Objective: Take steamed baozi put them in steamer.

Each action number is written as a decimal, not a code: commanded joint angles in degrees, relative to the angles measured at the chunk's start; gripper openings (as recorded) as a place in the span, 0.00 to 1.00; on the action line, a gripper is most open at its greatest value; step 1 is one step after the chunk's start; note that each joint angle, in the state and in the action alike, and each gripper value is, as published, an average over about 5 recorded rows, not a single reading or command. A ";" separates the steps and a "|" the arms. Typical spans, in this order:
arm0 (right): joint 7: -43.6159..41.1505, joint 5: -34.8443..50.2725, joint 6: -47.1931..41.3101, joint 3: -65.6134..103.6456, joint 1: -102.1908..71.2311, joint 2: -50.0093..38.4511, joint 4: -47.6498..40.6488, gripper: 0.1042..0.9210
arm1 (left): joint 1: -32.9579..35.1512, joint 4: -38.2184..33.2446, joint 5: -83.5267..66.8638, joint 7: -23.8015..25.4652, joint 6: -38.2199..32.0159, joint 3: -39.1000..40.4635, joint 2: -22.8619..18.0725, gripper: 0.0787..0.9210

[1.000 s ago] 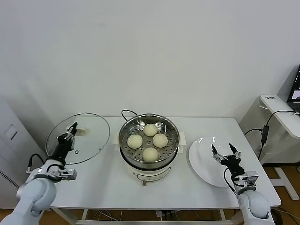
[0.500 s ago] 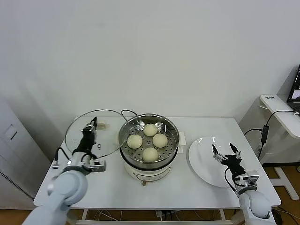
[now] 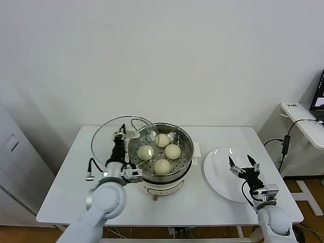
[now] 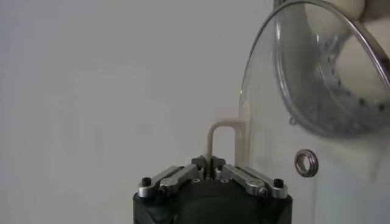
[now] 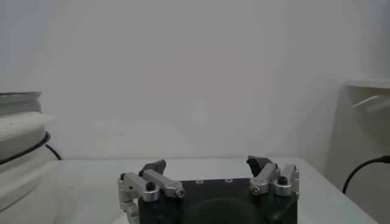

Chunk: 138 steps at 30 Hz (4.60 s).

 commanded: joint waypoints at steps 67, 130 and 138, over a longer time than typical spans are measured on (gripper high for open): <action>-1.50 -1.69 1.08 2.69 -1.24 0.93 -1.16 0.88 | -2.54 5.92 -5.45 -4.28 -1.58 8.65 -8.03 0.22; 3.27 -2.81 -4.65 2.49 -1.92 0.01 3.63 0.88 | 12.85 17.10 -99.19 -15.91 -22.20 -30.76 0.67 0.88; 3.81 -3.26 -4.80 2.55 -1.54 0.12 2.90 0.88 | 13.17 16.50 -99.19 -15.83 -21.67 -30.76 0.14 0.88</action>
